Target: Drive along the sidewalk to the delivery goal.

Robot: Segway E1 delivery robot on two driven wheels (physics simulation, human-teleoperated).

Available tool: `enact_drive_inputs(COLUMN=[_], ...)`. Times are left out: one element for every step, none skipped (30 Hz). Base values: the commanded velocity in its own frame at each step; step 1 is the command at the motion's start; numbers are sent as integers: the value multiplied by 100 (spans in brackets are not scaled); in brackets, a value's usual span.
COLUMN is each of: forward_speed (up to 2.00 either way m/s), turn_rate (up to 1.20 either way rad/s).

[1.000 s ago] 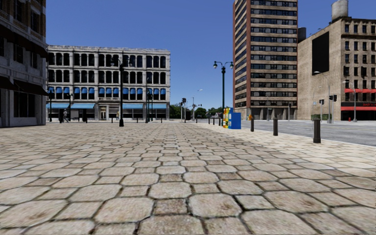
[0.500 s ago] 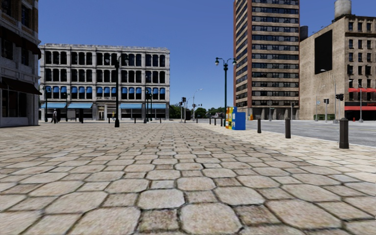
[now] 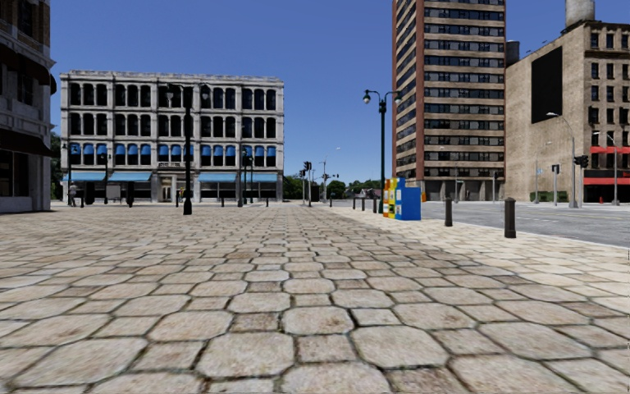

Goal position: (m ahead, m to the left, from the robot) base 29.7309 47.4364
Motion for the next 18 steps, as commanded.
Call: enact_drive_inputs(forward_speed=[200,200,200,200,200,200,200,200,200,200,200,200,200,200,200,200,200,200], turn_rate=[0,0,0,0,0,0,0,0,0,0,0,0,0,0,0,0,0,0])
